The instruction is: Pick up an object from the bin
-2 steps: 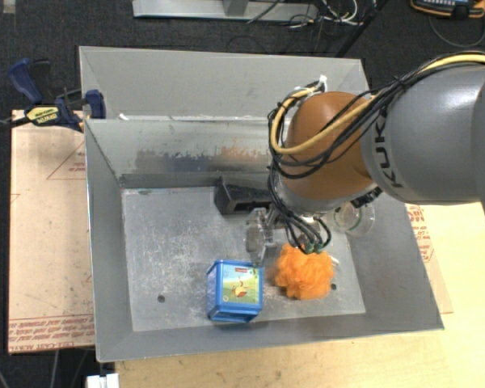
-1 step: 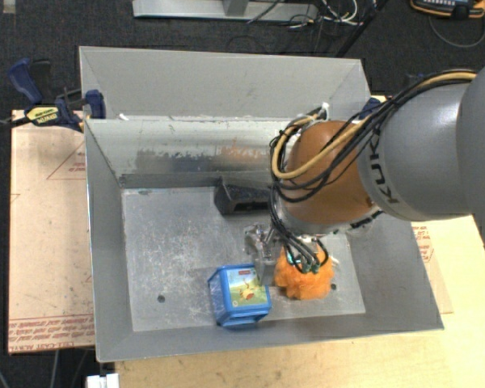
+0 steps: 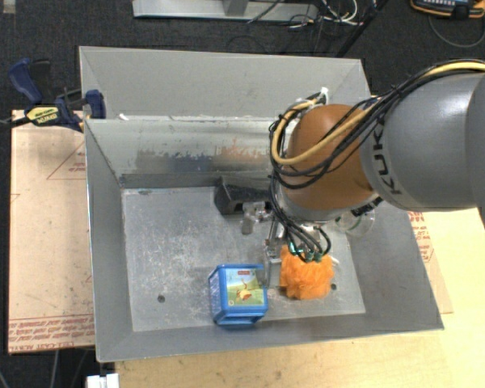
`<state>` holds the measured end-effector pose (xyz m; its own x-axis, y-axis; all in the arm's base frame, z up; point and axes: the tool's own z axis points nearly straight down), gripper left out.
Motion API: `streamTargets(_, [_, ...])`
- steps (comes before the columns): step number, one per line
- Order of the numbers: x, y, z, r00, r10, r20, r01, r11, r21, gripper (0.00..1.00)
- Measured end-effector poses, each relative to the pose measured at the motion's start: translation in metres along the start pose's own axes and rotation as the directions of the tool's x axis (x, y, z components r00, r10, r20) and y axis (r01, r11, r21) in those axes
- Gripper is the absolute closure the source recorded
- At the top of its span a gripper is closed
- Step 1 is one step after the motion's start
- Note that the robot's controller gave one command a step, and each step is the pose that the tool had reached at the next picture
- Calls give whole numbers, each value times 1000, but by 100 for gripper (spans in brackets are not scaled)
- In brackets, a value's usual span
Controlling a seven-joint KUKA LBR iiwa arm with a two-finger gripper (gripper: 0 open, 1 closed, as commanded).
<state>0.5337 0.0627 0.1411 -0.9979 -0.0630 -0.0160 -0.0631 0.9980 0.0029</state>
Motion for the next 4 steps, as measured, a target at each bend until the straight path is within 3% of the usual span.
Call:
streamTargets(1, [4, 0, 4, 1000, 2, -11, -2, 1000, 0, 0])
streamTargets(2, [13, 4, 26, 989, -150, -2, 150, 989, 0, 0])
streamTargets(3, [8, 2, 15, 978, -210, -2, 210, 978, -2, 100])
streamTargets(4, [7, 2, 15, 978, -209, -2, 209, 978, -2, 0])
